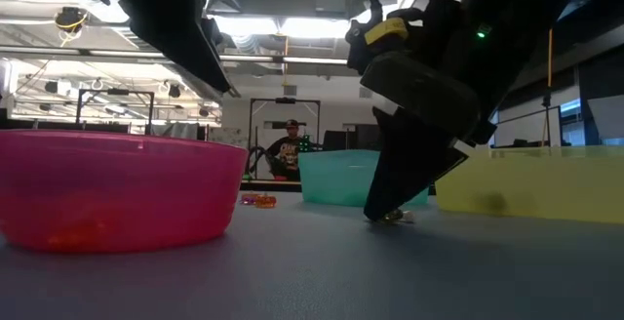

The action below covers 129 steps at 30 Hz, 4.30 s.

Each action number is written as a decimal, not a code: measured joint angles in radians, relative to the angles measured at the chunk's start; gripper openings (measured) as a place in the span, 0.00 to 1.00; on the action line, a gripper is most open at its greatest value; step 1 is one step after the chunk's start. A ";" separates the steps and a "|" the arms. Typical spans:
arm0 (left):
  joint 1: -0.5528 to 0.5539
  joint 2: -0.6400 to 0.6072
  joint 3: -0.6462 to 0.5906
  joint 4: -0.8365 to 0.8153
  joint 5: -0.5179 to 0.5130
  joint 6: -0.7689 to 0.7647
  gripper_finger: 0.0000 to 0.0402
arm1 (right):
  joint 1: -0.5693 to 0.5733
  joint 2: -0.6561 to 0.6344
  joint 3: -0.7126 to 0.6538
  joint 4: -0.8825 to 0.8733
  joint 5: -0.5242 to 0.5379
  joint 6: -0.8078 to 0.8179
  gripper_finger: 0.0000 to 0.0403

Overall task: Sort Halloween decoration
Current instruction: Put the black skull toy into the light yellow bin

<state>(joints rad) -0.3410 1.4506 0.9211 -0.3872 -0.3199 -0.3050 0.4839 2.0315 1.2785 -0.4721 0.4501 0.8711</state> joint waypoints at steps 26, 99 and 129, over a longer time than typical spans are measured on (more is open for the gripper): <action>0.000 0.000 0.000 0.000 0.000 0.000 0.25 | 0.000 0.002 0.000 -0.013 -0.007 0.002 0.24; 0.000 0.000 0.000 0.000 -0.001 0.000 0.25 | -0.027 0.000 0.008 0.014 -0.077 -0.018 0.20; 0.000 0.000 0.000 0.000 -0.001 -0.001 0.25 | -0.026 0.000 0.493 -1.098 0.074 -0.364 0.20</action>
<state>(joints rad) -0.3408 1.4506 0.9211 -0.3871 -0.3210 -0.3058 0.4576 2.0313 1.7718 -1.5702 0.5236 0.5070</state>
